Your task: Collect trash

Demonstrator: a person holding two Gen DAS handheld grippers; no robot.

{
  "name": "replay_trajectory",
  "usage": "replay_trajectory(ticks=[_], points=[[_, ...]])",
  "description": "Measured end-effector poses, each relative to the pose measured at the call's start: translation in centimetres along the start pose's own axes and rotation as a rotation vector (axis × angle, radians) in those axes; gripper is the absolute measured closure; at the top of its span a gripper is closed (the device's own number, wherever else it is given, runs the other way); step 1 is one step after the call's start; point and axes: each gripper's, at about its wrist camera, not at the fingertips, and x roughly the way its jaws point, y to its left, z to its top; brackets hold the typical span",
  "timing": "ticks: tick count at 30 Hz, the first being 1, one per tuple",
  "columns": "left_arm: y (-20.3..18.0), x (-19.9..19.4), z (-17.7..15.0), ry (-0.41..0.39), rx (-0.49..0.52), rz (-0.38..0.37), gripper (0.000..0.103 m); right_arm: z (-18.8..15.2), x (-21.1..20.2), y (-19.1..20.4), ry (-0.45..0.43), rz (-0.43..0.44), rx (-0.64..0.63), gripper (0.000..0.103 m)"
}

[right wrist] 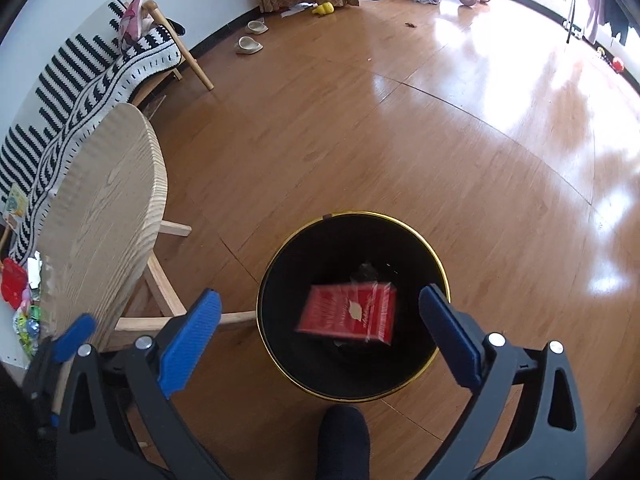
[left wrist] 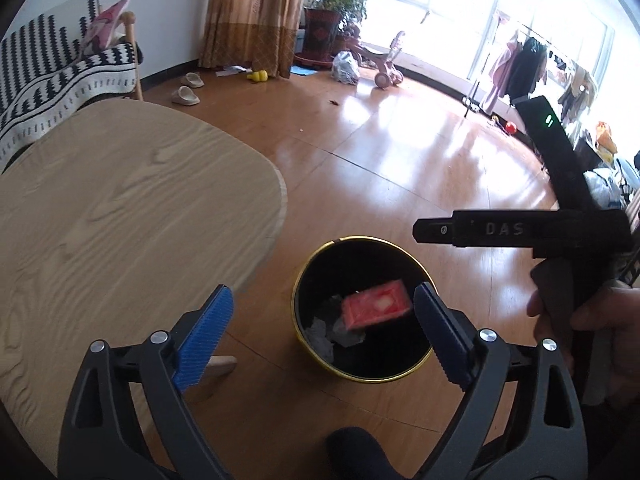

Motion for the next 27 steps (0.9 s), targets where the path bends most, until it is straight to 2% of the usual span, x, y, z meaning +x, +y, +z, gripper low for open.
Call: replay_trajectory(ticks=[3, 5, 8, 11, 15, 18, 22, 27], points=[[1.8, -3.2, -0.1, -0.031, -0.027, 0.021, 0.014, -0.2, -0.5, 1.7, -0.01, 0.017, -0.009, 0.007], [3.2, -5.9, -0.2, -0.062, -0.041, 0.054, 0.01, -0.5, -1.4, 3.7, -0.033, 0.028, -0.045, 0.007], [6.1, -9.6, -0.9, -0.097, -0.077, 0.133, 0.009, -1.0, -2.8, 8.8, -0.072, 0.066, -0.137, 0.007], [10.7, -13.4, -2.2, -0.117, -0.153, 0.226, 0.008, -2.1, -3.8, 15.5, -0.077, 0.159, -0.241, 0.007], [18.2, -18.6, -5.5, -0.124, -0.283, 0.375, 0.008, -5.1, -4.2, 26.1, -0.071, 0.286, -0.42, 0.007], [23.6, -22.6, -8.3, -0.128, -0.385, 0.479, 0.008, -8.0, -3.7, 33.5, -0.018, 0.368, -0.531, 0.007], [31.6, -27.3, -12.7, -0.115, -0.551, 0.605, 0.008, -11.0, -3.2, 41.7, 0.013, 0.442, -0.658, 0.007], [37.2, -31.1, -16.8, -0.102, -0.68, 0.678, 0.008, -13.0, -1.0, 47.4, 0.068, 0.477, -0.682, 0.007]])
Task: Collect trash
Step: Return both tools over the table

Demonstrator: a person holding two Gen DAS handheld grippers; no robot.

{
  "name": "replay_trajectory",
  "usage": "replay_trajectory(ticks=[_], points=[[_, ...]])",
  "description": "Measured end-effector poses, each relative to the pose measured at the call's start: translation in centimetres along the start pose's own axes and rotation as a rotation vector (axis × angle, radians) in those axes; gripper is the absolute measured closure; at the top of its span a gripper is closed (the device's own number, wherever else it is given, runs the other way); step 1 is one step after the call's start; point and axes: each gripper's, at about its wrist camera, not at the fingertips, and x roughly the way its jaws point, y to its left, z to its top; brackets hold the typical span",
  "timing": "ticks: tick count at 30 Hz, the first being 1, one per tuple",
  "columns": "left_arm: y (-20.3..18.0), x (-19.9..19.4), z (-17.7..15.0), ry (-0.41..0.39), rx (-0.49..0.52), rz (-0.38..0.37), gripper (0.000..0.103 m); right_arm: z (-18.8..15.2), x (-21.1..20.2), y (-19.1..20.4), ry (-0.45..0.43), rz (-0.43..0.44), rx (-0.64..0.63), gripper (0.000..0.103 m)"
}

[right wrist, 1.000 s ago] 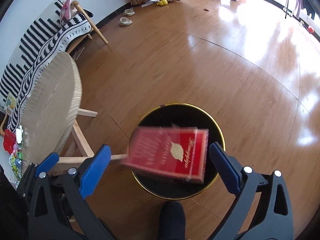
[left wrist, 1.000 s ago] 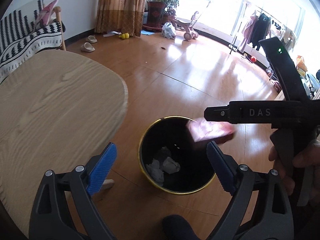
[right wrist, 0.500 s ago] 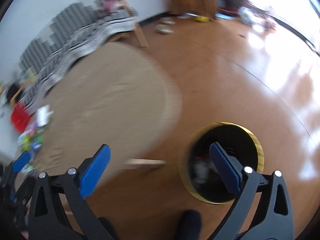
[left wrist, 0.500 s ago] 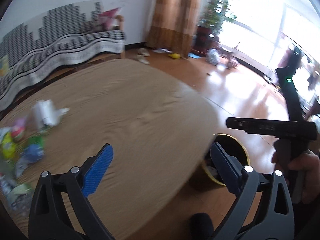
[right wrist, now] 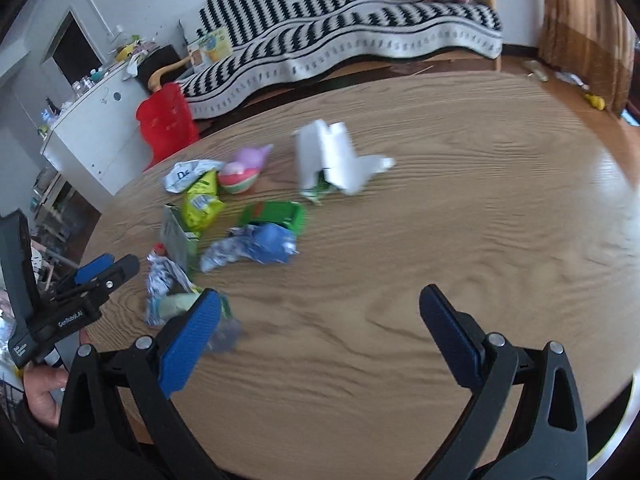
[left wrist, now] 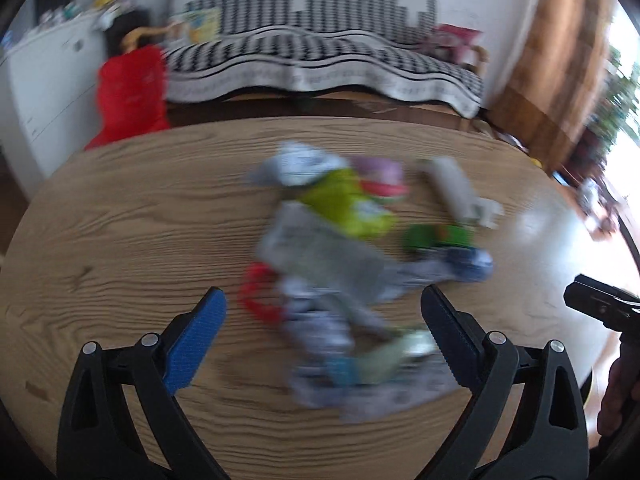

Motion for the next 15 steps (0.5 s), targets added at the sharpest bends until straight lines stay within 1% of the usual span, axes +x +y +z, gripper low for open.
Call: replay_trajectory(ticks=[2, 5, 8, 11, 13, 14, 15], points=[[2.1, 0.0, -0.2, 0.014, -0.035, -0.001, 0.008, 0.7, 1.7, 0.5, 0.023, -0.001, 0.002, 0.007], [3.7, 0.2, -0.7, 0.027, -0.04, -0.021, 0.008, 1.4, 4.4, 1.3, 0.053, 0.0, 0.004, 0.007], [4.0, 0.2, -1.1, 0.032, -0.028, -0.046, 0.008, 2.1, 6.6, 1.8, 0.073, 0.0, 0.008, 0.007], [3.4, 0.3, -2.1, 0.052, -0.008, -0.065, 0.008, 2.4, 8.4, 2.1, 0.091, 0.006, 0.007, 0.008], [3.1, 0.7, -2.5, 0.061, 0.019, -0.057, 0.008, 2.4, 9.0, 2.2, 0.094, -0.004, 0.002, 0.012], [2.7, 0.6, -2.9, 0.064, 0.027, -0.055, 0.008, 2.4, 9.1, 2.6, 0.078, -0.015, -0.015, 0.021], [2.7, 0.8, -3.0, 0.068, 0.031, -0.053, 0.008, 2.3, 9.2, 2.7, 0.081, -0.014, -0.024, 0.028]])
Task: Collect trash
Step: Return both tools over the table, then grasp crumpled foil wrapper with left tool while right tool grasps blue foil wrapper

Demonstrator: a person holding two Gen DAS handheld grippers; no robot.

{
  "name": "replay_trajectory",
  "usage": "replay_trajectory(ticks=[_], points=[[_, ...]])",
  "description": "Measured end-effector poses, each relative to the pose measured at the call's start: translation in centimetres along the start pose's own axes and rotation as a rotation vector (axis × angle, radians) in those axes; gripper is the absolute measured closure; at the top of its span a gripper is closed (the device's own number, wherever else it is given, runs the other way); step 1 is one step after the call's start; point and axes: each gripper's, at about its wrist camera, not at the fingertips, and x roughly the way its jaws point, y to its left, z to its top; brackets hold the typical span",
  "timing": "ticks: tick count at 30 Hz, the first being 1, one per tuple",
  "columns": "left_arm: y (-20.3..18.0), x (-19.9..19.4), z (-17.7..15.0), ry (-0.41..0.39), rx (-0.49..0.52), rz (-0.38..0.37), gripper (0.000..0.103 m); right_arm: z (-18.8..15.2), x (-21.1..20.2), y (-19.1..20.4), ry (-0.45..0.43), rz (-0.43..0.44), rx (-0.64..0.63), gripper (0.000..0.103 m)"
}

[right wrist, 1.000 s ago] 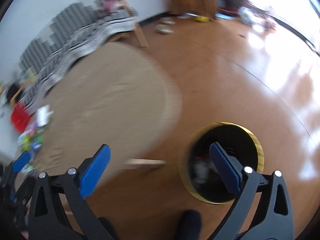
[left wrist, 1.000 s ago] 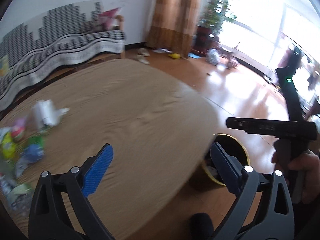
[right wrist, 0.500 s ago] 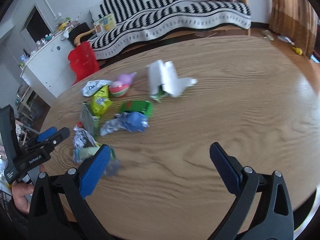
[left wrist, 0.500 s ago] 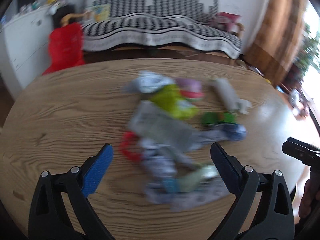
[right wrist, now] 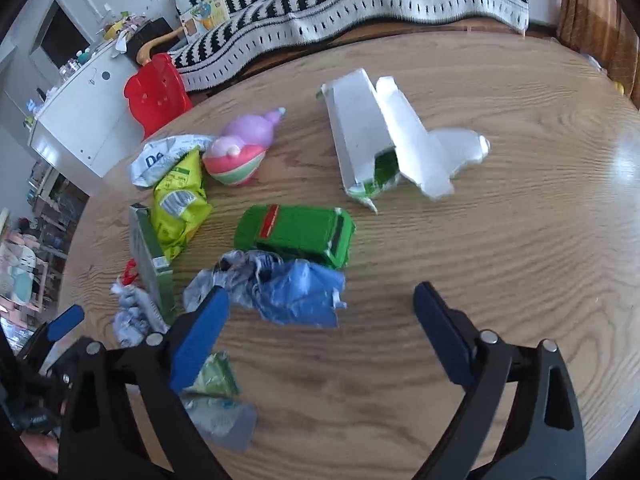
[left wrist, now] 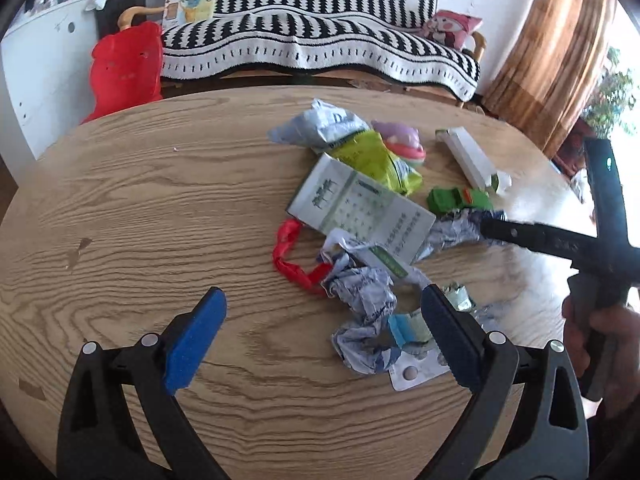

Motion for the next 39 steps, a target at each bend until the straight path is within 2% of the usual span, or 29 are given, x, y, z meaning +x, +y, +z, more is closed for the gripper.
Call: replay_trajectory(ticks=[2, 5, 11, 12, 13, 14, 15, 16, 23, 29, 34, 39], points=[[-0.2, 0.3, -0.1, 0.005, 0.0, 0.002, 0.008, -0.1, 0.2, 0.5, 0.02, 0.043, -0.009, 0.063], [-0.5, 0.9, -0.3, 0.015, 0.009, 0.01, 0.008, -0.6, -0.8, 1.3, 0.001, 0.036, -0.045, 0.07], [-1.4, 2.8, 0.2, 0.031, 0.009, 0.03, 0.01, -1.6, -4.2, 1.9, -0.055, 0.056, -0.084, 0.071], [-1.6, 3.0, 0.3, 0.033, 0.011, 0.035, 0.017, -1.8, -4.6, 1.8, -0.059, 0.056, -0.088, 0.071], [-1.8, 3.3, 0.4, 0.04, 0.014, 0.04, 0.036, -1.9, -4.9, 1.7, -0.062, 0.055, -0.09, 0.071], [-1.8, 3.4, 0.4, 0.047, 0.012, 0.043, 0.046, -2.1, -5.2, 1.6, -0.065, 0.054, -0.09, 0.071], [-1.7, 3.2, 0.5, 0.049, -0.005, 0.04, 0.062, -2.1, -5.5, 1.4, -0.068, 0.051, -0.09, 0.071], [-1.5, 2.9, 0.6, 0.049, -0.024, 0.038, 0.065, -2.1, -5.7, 1.3, -0.071, 0.047, -0.089, 0.071], [-2.1, -1.8, 2.0, -0.08, -0.018, 0.079, 0.067, -2.6, -8.9, -1.3, -0.12, 0.026, -0.053, 0.071], [-5.0, -3.6, 3.1, -0.128, -0.021, 0.025, 0.067, -3.6, -12.9, -5.1, -0.171, -0.029, -0.014, 0.071], [-11.2, -3.2, 3.3, -0.127, 0.046, -0.053, 0.067, -5.9, -16.5, -10.4, -0.194, -0.123, 0.037, 0.071], [-20.8, -2.5, 2.6, -0.121, 0.159, -0.171, 0.066, -9.5, -20.7, -17.5, -0.219, -0.239, 0.126, 0.071]])
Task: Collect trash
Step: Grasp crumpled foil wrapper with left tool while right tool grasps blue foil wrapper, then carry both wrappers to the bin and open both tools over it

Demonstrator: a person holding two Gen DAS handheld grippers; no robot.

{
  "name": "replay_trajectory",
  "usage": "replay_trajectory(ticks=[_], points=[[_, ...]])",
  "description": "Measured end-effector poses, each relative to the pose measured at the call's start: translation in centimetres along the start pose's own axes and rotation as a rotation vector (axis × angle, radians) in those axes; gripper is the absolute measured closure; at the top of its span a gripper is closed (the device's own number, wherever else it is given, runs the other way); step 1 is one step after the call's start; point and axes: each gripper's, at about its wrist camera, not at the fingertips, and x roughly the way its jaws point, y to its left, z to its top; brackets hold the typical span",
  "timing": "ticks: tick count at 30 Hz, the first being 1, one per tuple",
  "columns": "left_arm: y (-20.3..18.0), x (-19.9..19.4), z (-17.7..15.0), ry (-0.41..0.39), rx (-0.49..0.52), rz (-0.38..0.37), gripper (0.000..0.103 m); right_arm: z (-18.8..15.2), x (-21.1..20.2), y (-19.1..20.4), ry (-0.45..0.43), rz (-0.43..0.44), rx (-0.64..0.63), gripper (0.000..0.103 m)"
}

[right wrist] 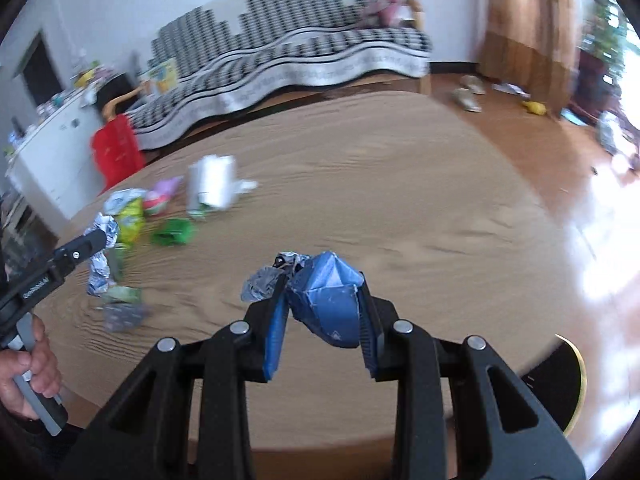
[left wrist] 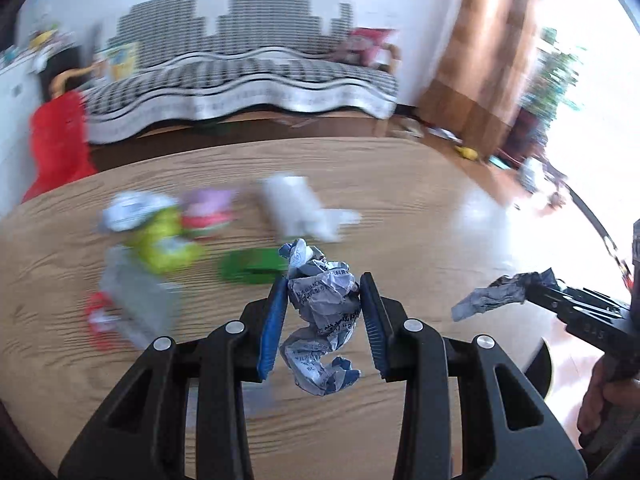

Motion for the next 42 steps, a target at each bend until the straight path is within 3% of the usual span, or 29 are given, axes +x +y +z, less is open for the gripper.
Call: replay_trajectory(ticks=[7, 10, 13, 17, 22, 31, 33, 35, 37, 42], points=[[-15.2, 3.5, -1.9, 0.01, 0.179, -0.202, 0.066, -4.2, -3.9, -13.2, -0.012, -0.177, 0.154, 0.071], [-19.8, 4.7, -3.5, 0.025, 0.233, -0.276, 0.066, -6.3, -5.0, -17.8, -0.001, -0.23, 0.218, 0.071], [-25.2, 5.9, -5.6, 0.05, 0.307, -0.364, 0.066, -8.8, -5.5, -22.8, 0.042, -0.298, 0.291, 0.071], [-29.8, 7.1, -7.8, 0.078, 0.385, -0.427, 0.066, -11.4, -4.9, -26.9, 0.132, -0.351, 0.363, 0.071], [-33.3, 8.4, -9.8, 0.115, 0.439, -0.472, 0.066, -13.7, -2.3, -29.9, 0.263, -0.345, 0.421, 0.071], [-34.5, 9.7, -10.8, 0.154, 0.466, -0.486, 0.066, -13.2, -0.5, -29.7, 0.298, -0.319, 0.43, 0.07], [-34.7, 9.8, -10.9, 0.155, 0.465, -0.483, 0.066, -13.0, -0.5, -29.5, 0.29, -0.321, 0.429, 0.065], [-34.7, 10.2, -10.7, 0.162, 0.457, -0.483, 0.066, -12.8, -0.8, -29.4, 0.274, -0.323, 0.433, 0.037], [-34.9, 10.1, -11.0, 0.168, 0.453, -0.484, 0.066, -12.6, -1.2, -29.3, 0.254, -0.333, 0.429, 0.024], [-35.5, 10.7, -11.4, 0.188, 0.454, -0.486, 0.066, -12.5, -2.3, -29.7, 0.225, -0.343, 0.458, 0.024]])
